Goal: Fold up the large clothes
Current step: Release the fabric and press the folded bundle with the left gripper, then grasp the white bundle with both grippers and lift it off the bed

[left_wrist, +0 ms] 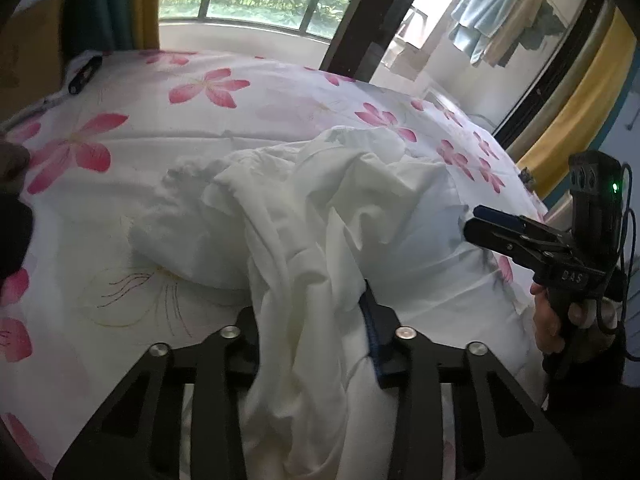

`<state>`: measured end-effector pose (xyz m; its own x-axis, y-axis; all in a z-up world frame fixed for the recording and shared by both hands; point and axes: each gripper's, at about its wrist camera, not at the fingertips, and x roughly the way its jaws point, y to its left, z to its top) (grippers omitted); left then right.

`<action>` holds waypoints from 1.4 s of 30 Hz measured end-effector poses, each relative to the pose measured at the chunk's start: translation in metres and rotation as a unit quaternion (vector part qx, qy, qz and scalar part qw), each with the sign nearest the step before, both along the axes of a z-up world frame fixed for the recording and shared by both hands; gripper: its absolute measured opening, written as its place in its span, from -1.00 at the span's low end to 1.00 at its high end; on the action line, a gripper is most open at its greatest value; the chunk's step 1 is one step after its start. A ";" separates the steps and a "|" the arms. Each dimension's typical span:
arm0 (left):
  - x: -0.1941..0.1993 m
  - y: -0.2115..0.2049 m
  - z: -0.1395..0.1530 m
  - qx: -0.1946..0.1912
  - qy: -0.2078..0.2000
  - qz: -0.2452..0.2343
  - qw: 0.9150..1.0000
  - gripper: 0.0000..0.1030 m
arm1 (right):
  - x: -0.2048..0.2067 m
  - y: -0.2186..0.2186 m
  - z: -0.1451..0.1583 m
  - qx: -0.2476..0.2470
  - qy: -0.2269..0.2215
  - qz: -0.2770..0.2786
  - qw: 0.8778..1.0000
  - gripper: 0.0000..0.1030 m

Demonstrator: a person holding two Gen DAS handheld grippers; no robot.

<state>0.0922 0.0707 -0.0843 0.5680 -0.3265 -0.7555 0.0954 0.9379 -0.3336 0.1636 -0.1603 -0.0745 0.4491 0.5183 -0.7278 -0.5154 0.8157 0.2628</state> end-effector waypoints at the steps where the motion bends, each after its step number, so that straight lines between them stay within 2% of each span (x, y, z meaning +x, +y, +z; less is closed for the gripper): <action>1: -0.001 -0.004 0.003 0.008 -0.003 -0.003 1.000 -0.39 | 0.000 0.001 -0.001 0.000 0.002 0.002 1.000 0.60; 7: -0.006 -0.011 0.011 0.035 0.002 -0.009 0.999 -0.43 | 0.003 0.011 -0.018 0.000 0.027 0.018 0.999 0.60; 13: -0.014 -0.008 0.014 0.033 0.011 -0.001 0.999 -0.42 | -0.008 0.024 -0.020 -0.014 0.002 0.026 1.000 0.58; 16: -0.013 -0.009 0.010 0.033 0.013 -0.001 0.999 -0.44 | -0.010 0.026 -0.021 0.013 0.010 0.052 0.999 0.09; 18: -0.012 -0.008 0.005 0.022 0.015 0.000 1.000 -0.48 | -0.011 0.027 -0.020 0.014 0.008 0.056 0.998 0.02; 22: -0.010 -0.009 0.004 0.018 0.008 -0.004 1.000 -0.54 | -0.012 0.024 -0.020 0.031 0.017 0.055 0.998 -0.31; 26: -0.010 -0.010 0.009 0.016 -0.006 0.002 1.000 -0.60 | -0.019 0.027 -0.010 0.026 -0.008 0.056 0.998 -0.54; 28: -0.010 -0.009 0.015 0.020 -0.017 0.008 1.000 -0.68 | -0.022 0.028 -0.001 0.031 -0.022 0.056 0.998 -0.58; 37: -0.007 0.003 0.042 0.016 -0.064 0.021 0.998 -0.73 | -0.035 0.046 0.041 0.022 -0.116 0.088 0.989 -0.64; 42: -0.005 0.015 0.052 0.010 -0.086 0.028 0.996 -0.73 | -0.032 0.060 0.056 0.019 -0.137 0.098 0.985 -0.65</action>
